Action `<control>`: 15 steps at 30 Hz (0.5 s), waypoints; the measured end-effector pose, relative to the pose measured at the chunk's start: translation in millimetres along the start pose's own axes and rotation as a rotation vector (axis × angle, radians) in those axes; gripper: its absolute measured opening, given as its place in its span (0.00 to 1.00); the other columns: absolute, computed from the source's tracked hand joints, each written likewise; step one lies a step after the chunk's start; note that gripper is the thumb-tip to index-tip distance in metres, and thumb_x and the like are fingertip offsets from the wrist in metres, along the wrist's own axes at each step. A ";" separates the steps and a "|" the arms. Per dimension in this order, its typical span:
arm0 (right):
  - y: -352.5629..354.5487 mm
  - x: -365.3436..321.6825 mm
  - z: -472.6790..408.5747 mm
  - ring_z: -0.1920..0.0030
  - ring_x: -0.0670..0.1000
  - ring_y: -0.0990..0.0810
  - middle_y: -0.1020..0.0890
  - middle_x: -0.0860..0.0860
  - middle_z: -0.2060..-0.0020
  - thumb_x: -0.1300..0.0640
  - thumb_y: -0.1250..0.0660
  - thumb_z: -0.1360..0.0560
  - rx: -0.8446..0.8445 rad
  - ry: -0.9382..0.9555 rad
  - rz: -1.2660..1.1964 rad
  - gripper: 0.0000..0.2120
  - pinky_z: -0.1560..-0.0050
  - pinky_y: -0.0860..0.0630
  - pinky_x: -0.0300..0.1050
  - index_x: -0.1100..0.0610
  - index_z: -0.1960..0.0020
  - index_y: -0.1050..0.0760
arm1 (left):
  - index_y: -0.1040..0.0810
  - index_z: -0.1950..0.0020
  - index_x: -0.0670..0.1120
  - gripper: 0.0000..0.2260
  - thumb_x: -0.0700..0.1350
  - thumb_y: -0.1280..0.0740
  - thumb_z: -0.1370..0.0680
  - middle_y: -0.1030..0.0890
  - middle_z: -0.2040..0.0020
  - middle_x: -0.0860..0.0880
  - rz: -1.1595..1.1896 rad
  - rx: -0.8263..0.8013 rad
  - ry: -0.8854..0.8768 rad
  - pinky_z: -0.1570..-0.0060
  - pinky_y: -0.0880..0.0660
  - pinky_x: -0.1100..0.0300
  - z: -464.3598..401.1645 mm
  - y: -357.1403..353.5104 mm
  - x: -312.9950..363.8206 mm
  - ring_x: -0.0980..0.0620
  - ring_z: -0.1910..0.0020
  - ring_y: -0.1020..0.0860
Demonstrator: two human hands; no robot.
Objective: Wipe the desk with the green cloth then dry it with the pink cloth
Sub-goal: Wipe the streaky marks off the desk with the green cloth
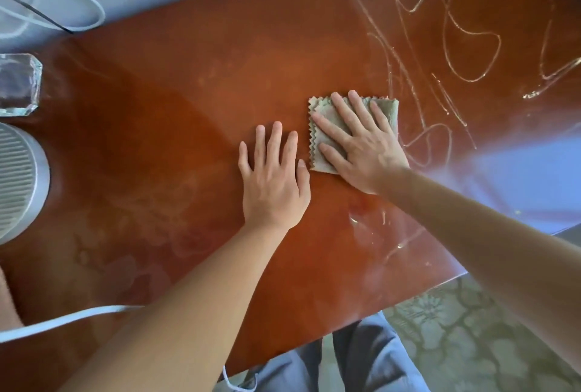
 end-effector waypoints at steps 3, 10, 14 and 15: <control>-10.8 -13.4 40.1 0.17 0.57 0.56 0.50 0.53 0.16 0.37 0.58 0.15 0.039 -0.006 -0.035 0.27 0.19 0.58 0.60 0.40 0.17 0.53 | 0.33 0.21 0.49 0.23 0.54 0.48 0.16 0.37 0.19 0.45 0.009 0.019 0.000 0.22 0.47 0.37 1.3 0.5 0.3 0.42 0.19 0.43; -36.6 -32.7 125.7 0.17 0.58 0.54 0.49 0.52 0.17 0.36 0.56 0.15 -0.026 0.088 -0.045 0.27 0.19 0.55 0.62 0.39 0.17 0.52 | 0.34 0.21 0.48 0.24 0.54 0.47 0.15 0.37 0.19 0.45 0.013 0.015 0.001 0.22 0.48 0.37 1.5 2.0 0.7 0.41 0.18 0.43; -19.2 -10.9 80.3 0.17 0.57 0.55 0.50 0.52 0.17 0.36 0.59 0.16 -0.023 0.048 -0.047 0.28 0.19 0.56 0.61 0.38 0.17 0.52 | 0.34 0.21 0.49 0.25 0.55 0.50 0.16 0.37 0.19 0.45 0.019 0.019 0.002 0.22 0.47 0.37 3.2 3.2 0.8 0.42 0.18 0.44; -14.0 -6.2 68.7 0.17 0.57 0.55 0.50 0.52 0.16 0.36 0.59 0.16 -0.012 0.007 -0.054 0.28 0.19 0.57 0.60 0.38 0.17 0.53 | 0.34 0.21 0.49 0.25 0.55 0.51 0.16 0.37 0.19 0.45 0.022 0.022 0.000 0.22 0.48 0.37 3.4 3.9 1.3 0.42 0.18 0.44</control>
Point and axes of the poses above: each hand's wrist, its own z-axis away from the middle knuckle, its own y-axis out of the back of the hand, x = y × z, the point moved 7 cm from there along -z, towards the middle knuckle
